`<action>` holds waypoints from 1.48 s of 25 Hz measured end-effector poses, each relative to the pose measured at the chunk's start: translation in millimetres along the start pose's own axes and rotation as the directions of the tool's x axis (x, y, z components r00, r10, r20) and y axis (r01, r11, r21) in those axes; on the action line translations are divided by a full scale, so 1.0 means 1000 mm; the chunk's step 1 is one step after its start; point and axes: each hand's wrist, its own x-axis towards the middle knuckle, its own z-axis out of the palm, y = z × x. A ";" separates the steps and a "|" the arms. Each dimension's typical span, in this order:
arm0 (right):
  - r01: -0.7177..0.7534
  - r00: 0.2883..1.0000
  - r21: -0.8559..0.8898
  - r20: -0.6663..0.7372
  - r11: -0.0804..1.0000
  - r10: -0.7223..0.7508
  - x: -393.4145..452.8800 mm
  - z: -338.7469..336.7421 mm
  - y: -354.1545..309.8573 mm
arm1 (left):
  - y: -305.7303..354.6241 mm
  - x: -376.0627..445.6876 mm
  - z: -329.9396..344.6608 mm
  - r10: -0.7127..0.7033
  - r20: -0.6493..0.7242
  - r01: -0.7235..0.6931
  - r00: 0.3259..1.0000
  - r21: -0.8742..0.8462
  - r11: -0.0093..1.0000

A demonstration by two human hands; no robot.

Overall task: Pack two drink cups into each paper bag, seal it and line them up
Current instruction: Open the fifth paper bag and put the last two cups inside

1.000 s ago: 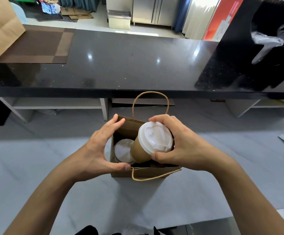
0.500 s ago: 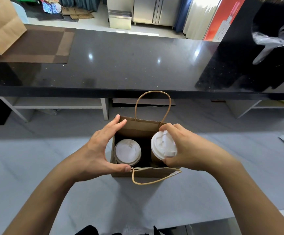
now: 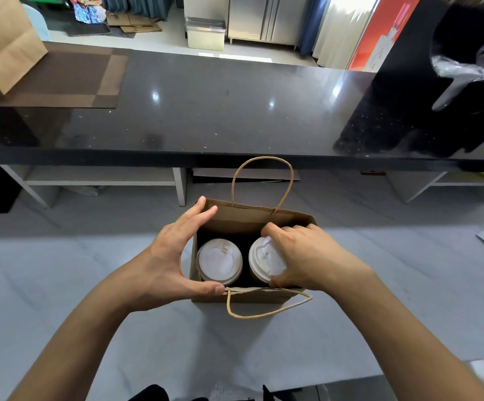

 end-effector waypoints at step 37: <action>-0.054 0.994 0.037 -0.095 0.998 0.057 0.000 0.000 -0.001 | -0.001 0.003 -0.001 0.046 0.006 -0.046 0.999 0.014 0.999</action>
